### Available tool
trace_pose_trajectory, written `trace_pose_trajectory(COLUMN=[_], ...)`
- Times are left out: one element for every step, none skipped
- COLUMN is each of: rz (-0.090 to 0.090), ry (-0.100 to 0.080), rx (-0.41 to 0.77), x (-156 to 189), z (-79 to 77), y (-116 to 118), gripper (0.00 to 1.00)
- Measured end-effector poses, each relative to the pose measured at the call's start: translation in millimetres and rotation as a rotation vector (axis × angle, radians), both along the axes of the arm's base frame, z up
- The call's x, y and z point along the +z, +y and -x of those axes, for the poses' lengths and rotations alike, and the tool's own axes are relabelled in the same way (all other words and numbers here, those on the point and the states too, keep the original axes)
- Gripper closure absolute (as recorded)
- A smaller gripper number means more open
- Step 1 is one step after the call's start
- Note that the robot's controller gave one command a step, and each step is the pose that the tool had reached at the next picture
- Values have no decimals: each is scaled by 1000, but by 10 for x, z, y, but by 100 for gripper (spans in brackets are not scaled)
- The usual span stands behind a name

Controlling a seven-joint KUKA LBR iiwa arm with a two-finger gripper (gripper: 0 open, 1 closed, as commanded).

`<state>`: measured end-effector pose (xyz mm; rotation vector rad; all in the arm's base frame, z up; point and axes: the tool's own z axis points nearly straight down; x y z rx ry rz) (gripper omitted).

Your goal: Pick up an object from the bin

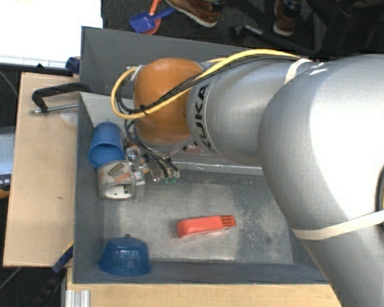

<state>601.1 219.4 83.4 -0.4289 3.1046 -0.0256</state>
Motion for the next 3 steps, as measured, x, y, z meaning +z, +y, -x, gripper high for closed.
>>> trace_pose_trajectory(rz=[0, -4, -8], ry=[0, 0, 1], rx=[0, -1, 1], x=[0, 46, 245], z=[0, 17, 45], y=[0, 5, 33], gripper=[100, 100, 100])
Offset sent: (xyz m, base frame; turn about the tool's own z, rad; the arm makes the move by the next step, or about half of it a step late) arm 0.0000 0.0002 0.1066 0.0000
